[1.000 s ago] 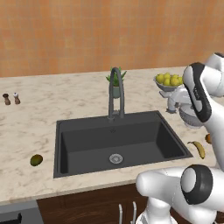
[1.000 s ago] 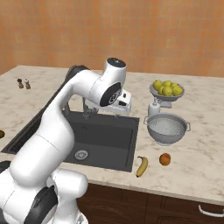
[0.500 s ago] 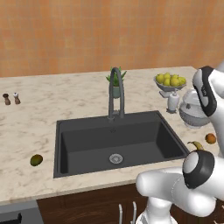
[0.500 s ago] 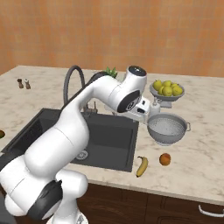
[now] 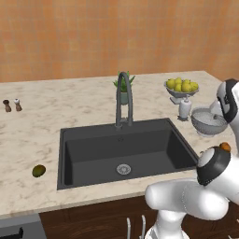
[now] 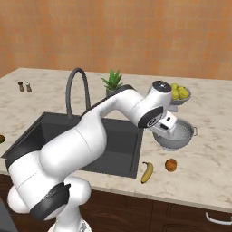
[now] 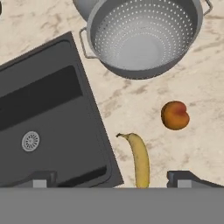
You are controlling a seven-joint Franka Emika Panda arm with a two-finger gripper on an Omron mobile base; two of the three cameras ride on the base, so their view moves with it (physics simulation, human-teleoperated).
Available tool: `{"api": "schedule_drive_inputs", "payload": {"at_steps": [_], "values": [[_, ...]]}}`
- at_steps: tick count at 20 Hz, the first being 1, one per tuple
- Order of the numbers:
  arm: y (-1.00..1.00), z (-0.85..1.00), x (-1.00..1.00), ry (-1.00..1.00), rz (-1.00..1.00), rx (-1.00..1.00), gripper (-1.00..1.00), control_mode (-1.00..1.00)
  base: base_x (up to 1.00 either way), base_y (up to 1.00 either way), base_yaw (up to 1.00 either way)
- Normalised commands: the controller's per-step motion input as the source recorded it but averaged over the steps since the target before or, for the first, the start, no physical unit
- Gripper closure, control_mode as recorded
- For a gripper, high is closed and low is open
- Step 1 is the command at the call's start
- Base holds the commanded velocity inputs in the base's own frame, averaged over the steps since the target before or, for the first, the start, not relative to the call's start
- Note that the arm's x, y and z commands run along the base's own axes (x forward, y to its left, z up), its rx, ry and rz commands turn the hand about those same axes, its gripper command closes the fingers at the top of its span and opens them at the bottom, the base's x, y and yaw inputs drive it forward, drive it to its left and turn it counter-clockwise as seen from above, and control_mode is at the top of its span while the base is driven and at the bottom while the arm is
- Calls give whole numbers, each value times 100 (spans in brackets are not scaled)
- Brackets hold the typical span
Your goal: Put the colander in the sink, put the mango, peach, banana in the colander, and turn on the sink faucet and pour water over the colander.
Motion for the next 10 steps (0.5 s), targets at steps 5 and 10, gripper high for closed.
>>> {"api": "schedule_drive_inputs", "payload": {"at_steps": [5,10], "values": [[-68,-16,19,0,-19,0,-100,-100,0,0,0],[-61,-20,18,0,-7,0,-100,-100,0,0,0]]}}
